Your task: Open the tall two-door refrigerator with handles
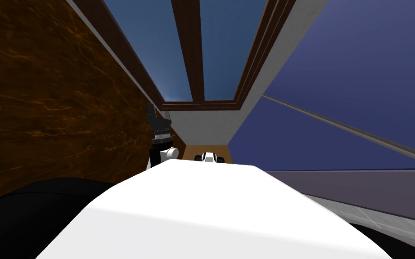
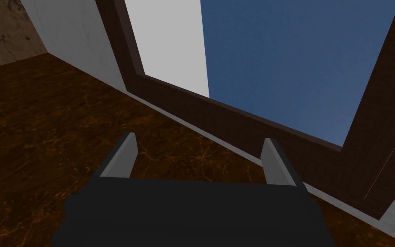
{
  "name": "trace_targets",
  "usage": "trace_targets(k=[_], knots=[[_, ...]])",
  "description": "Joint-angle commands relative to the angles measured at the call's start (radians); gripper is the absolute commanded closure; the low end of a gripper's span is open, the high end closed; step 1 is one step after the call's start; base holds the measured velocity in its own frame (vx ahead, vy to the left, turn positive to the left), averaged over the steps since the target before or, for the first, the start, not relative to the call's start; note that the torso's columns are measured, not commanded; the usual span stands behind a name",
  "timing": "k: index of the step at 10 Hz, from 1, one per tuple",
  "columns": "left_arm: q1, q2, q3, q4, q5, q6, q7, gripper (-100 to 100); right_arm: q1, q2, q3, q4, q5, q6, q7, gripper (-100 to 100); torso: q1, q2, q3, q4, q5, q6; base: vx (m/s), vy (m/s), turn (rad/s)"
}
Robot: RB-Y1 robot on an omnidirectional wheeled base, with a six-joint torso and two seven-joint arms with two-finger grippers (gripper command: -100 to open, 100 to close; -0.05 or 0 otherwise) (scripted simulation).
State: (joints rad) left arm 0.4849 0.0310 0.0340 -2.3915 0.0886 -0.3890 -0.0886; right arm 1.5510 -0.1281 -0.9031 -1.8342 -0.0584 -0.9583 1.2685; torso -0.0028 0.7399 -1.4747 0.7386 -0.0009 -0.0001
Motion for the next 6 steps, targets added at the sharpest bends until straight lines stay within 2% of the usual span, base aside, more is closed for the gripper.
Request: trace_targets(k=[1,2,3,6], knots=[[0.0,0.0,0.0,0.0,0.0,0.0,0.0,0,0.032,-0.008,-0.033,0.017,-0.004,-0.02,0.046,-100,0.003,0.0,0.0,0.0,0.001,-0.002,0.096,0.065,0.027],[0.0,0.0,0.0,0.0,0.0,0.0,0.0,0,0.025,-0.008,-0.026,0.02,-0.004,-0.016,0.031,-100,0.004,-0.002,-0.002,-0.001,0.002,-0.002,0.042,0.026,0.006],[0.0,0.0,0.0,0.0,0.0,0.0,0.0,0,0.023,-0.006,-0.036,0.017,-0.012,0.022,0.035,-100,0.002,-0.001,-0.001,0.0,0.001,-0.001,-0.044,0.029,0.235],[-0.001,0.0,0.0,0.0,0.0,0.0,0.0,0,0.017,-0.002,-0.048,0.011,-0.023,0.083,0.037,-100,0.0,-0.003,-0.003,-0.001,0.001,-0.002,-0.093,0.047,0.23]])
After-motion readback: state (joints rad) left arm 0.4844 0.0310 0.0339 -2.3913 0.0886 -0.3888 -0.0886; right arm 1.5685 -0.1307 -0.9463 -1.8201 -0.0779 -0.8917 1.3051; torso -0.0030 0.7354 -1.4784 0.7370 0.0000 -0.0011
